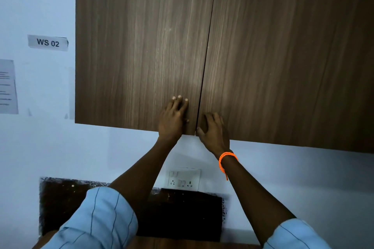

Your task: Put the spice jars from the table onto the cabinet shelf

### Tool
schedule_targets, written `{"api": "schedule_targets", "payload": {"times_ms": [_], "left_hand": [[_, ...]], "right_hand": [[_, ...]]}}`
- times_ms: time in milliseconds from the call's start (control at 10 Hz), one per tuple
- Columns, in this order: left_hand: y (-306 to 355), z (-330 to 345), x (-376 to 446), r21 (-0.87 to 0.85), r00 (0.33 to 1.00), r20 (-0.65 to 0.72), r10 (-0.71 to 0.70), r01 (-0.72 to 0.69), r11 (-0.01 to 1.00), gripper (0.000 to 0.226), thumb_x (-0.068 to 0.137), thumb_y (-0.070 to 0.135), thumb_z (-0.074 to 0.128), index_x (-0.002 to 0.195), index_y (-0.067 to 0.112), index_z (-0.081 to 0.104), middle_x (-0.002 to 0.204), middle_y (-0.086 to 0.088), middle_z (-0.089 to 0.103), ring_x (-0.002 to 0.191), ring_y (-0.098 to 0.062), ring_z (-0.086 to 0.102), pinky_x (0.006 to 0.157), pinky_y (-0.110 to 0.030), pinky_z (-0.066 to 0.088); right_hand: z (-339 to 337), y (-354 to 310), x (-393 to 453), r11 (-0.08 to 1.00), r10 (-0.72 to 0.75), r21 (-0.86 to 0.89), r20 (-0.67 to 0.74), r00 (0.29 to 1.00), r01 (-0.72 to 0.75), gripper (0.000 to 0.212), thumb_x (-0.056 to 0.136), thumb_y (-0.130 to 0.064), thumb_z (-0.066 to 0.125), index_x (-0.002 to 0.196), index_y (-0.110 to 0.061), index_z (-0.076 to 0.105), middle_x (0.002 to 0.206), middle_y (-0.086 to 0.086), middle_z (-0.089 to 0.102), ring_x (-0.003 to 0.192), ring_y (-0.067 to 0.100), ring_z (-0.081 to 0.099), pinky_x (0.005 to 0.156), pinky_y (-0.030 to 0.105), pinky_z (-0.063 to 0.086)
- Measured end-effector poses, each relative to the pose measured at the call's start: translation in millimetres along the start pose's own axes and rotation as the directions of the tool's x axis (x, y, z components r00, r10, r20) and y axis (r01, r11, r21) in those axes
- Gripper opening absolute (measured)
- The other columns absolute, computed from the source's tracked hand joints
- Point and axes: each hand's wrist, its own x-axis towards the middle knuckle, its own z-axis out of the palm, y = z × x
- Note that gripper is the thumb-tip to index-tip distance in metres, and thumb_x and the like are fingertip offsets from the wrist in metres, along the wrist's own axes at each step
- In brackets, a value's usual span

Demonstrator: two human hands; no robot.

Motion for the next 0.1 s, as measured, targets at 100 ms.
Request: {"api": "schedule_targets", "payload": {"times_ms": [100], "left_hand": [[-2.2,-4.0,4.9,-0.007,0.999,-0.019,0.041,-0.041,0.999,0.073,0.1,0.048,0.055,0.161,0.02,0.026,0.168,-0.009,0.025,0.157,-0.03,0.019,0.124,-0.048,0.029]], "right_hand": [[-6.4,-1.2,14.9,1.0,-0.022,-0.013,-0.087,0.996,0.021,0.055,0.092,-0.033,0.067,0.141,-0.013,0.053,0.145,0.008,0.052,0.134,0.028,0.05,0.107,0.047,0.051]]}}
